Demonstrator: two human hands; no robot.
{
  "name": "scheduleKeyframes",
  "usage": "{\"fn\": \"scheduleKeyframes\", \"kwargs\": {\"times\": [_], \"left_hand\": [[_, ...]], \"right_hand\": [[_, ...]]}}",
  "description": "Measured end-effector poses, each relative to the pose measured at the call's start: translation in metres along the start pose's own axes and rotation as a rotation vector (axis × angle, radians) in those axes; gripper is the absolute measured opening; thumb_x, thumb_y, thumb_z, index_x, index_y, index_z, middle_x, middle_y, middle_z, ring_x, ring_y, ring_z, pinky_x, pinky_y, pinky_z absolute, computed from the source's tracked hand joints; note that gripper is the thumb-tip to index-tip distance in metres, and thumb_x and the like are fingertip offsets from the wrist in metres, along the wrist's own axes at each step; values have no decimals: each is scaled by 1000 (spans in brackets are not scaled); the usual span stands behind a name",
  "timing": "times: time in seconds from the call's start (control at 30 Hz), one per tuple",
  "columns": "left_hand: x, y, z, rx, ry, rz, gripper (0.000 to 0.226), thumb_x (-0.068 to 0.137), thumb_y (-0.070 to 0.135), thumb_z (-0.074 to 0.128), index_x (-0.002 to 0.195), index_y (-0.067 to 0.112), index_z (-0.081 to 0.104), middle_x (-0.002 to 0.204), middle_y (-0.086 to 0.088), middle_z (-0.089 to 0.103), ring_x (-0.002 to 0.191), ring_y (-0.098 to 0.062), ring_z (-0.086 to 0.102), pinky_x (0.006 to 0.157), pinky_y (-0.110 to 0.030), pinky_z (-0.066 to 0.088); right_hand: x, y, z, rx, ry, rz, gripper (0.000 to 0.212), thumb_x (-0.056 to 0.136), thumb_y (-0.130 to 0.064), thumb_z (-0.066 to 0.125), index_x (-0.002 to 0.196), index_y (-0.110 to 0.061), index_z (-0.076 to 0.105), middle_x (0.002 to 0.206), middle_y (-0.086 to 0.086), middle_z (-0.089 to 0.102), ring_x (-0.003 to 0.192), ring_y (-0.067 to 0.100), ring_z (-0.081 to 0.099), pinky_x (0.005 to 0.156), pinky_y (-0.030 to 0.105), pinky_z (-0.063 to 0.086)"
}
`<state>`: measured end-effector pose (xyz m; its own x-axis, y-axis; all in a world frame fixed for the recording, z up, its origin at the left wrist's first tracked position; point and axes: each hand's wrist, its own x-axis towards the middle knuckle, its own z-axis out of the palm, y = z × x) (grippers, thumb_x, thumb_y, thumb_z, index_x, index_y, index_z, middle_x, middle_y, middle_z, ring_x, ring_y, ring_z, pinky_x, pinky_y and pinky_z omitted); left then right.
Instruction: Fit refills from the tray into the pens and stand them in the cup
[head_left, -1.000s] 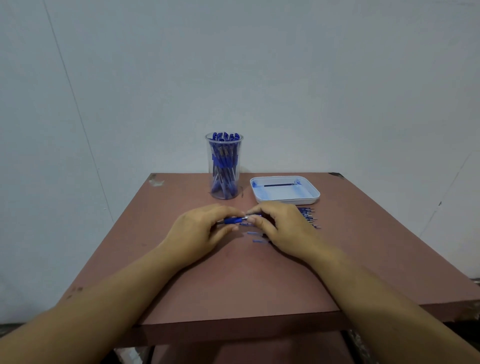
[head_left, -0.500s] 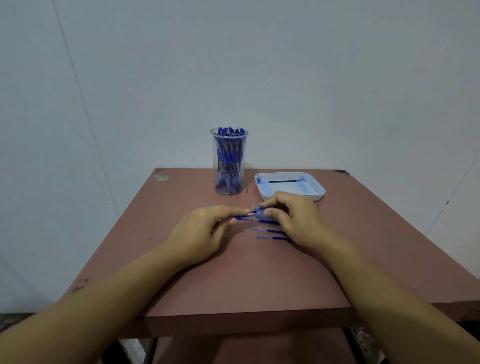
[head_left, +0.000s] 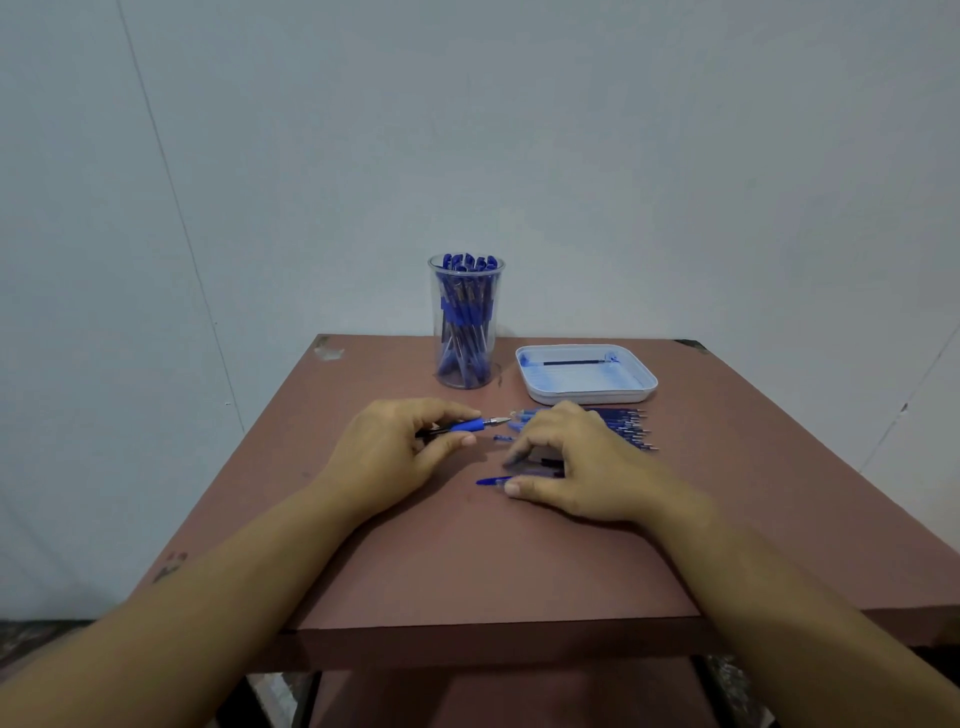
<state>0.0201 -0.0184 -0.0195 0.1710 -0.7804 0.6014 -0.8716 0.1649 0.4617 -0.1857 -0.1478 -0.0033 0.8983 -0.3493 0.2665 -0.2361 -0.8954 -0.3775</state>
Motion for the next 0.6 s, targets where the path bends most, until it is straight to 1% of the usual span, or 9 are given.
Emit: {"fn": "scheduleKeyframes", "kwargs": {"times": [0.07, 0.13, 0.17, 0.2, 0.27, 0.37, 0.47, 0.53, 0.6], "left_hand": [[1, 0, 0, 16, -3, -11, 28, 83, 48, 64, 107, 38, 73, 90, 25, 71, 77, 0, 64, 69, -13, 47], [1, 0, -1, 39, -5, -10, 29, 83, 49, 62, 108, 38, 72, 87, 24, 70, 76, 0, 62, 68, -11, 45], [1, 0, -1, 45, -8, -9, 28, 84, 49, 62, 108, 38, 72, 86, 25, 70, 76, 2, 61, 67, -9, 43], [1, -1, -1, 49, -15, -11, 28, 84, 48, 63, 108, 38, 72, 86, 25, 70, 77, 4, 61, 68, -8, 42], [1, -2, -1, 56, -27, -14, 24, 86, 44, 67, 109, 38, 72, 89, 24, 71, 78, 5, 61, 68, -8, 42], [1, -1, -1, 53, -28, -14, 22, 86, 41, 69, 108, 37, 73, 88, 23, 71, 75, 11, 58, 68, -5, 40], [1, -1, 0, 55, -33, -15, 22, 87, 41, 70, 108, 36, 73, 89, 22, 71, 74, 14, 56, 68, -4, 40], [1, -1, 1, 71, -44, -12, 24, 86, 43, 68, 109, 37, 73, 92, 22, 72, 77, 10, 59, 69, -5, 40], [0, -1, 1, 82, -48, -13, 28, 84, 48, 63, 109, 39, 72, 94, 23, 72, 80, 3, 61, 70, -10, 45]], "right_hand": [[-1, 1, -8, 62, 127, -1, 19, 82, -47, 70, 101, -42, 67, 100, -22, 60, 103, -2, 43, 91, 23, 36], [-3, 9, -18, 103, 213, 38, 15, 83, -42, 69, 96, -47, 66, 98, -20, 62, 102, 2, 48, 89, 24, 40], [-4, 14, -22, 102, 218, 67, 14, 82, -41, 69, 92, -49, 64, 97, -19, 63, 102, 5, 51, 89, 26, 42], [-6, 20, -25, 97, 197, 103, 13, 82, -40, 70, 89, -50, 64, 97, -18, 64, 102, 6, 53, 90, 28, 44], [-10, 26, -31, 91, 117, 173, 16, 81, -36, 76, 83, -48, 66, 95, -17, 66, 102, 2, 53, 90, 28, 45], [-13, 27, -33, 111, 43, 205, 13, 80, -30, 78, 82, -41, 72, 90, -19, 67, 94, -6, 56, 82, 17, 44], [-10, 25, -30, 52, -2, 228, 6, 81, -32, 77, 84, -37, 75, 89, -15, 64, 89, -2, 57, 76, 16, 43], [-8, 25, -29, 20, -15, 242, 3, 82, -34, 76, 85, -35, 76, 88, -13, 62, 88, 1, 56, 76, 20, 45], [-7, 25, -28, 6, -16, 254, 2, 83, -33, 75, 85, -34, 76, 89, -14, 61, 87, 2, 56, 77, 22, 46]]}}
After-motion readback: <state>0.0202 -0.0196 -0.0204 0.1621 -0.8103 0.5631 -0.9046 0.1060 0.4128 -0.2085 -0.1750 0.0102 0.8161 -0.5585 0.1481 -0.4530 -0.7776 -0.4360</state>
